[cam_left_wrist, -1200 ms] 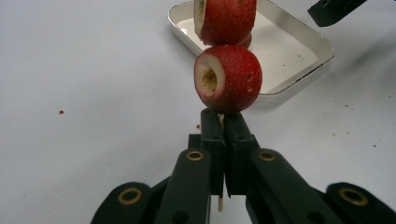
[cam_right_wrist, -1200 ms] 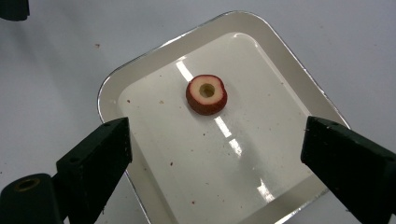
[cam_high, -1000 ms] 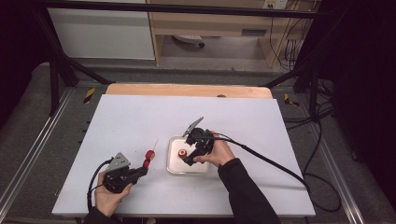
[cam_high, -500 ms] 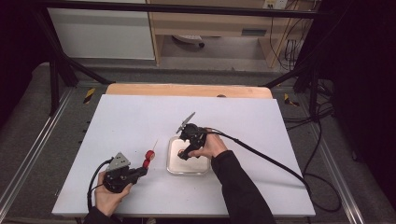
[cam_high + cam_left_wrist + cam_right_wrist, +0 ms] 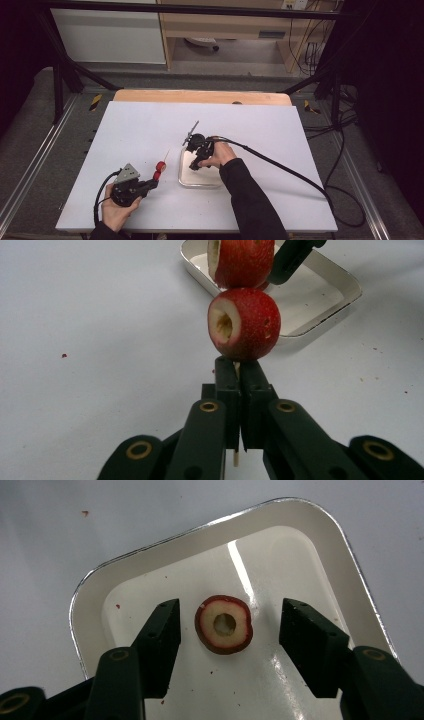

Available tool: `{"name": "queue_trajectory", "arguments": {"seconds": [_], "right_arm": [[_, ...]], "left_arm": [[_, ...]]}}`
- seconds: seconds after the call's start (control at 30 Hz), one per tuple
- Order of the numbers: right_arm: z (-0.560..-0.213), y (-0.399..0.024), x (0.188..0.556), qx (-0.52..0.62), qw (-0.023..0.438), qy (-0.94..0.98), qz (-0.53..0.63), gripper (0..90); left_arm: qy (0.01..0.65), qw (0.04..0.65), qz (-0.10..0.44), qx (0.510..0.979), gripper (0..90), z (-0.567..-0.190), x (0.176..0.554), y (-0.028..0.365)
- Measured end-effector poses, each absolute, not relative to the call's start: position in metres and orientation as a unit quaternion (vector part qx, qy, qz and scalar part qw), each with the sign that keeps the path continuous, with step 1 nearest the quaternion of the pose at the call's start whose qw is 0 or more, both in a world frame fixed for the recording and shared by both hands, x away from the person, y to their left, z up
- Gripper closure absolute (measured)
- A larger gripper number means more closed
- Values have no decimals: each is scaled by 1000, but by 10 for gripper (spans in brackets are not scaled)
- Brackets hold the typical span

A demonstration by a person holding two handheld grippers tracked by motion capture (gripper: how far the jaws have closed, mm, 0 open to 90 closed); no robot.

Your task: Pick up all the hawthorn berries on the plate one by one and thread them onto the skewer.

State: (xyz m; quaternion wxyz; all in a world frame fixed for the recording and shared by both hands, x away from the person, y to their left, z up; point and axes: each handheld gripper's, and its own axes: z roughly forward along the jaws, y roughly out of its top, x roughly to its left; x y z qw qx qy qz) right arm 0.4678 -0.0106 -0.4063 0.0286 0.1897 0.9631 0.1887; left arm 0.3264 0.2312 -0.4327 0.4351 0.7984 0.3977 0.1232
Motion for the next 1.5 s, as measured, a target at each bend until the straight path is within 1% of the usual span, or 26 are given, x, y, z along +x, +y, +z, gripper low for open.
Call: {"name": "queue_trajectory", "arguments": {"seconds": [0.13, 0.4, 0.47, 0.6, 1.03, 1.33, 1.5], "right_arm": [[-408, -10, 469, 182, 26, 967, 179, 487], [-411, -7, 469, 164, 16, 972, 169, 545], [-411, -7, 469, 161, 16, 972, 167, 578], [-412, -6, 470, 157, 12, 973, 166, 609], [-411, -5, 471, 174, 2, 972, 159, 617], [-380, -16, 466, 256, 8, 937, 236, 618], [-366, -33, 457, 308, 7, 899, 312, 618]], "left_arm": [[398, 435, 122, 798, 882, -433, 327, 232], [398, 434, 122, 799, 881, -433, 327, 231], [398, 434, 122, 799, 882, -433, 327, 232], [398, 434, 122, 799, 882, -433, 327, 231], [397, 434, 123, 800, 882, -433, 327, 231], [399, 442, 123, 794, 882, -431, 325, 231], [401, 450, 120, 789, 882, -430, 323, 228]]}}
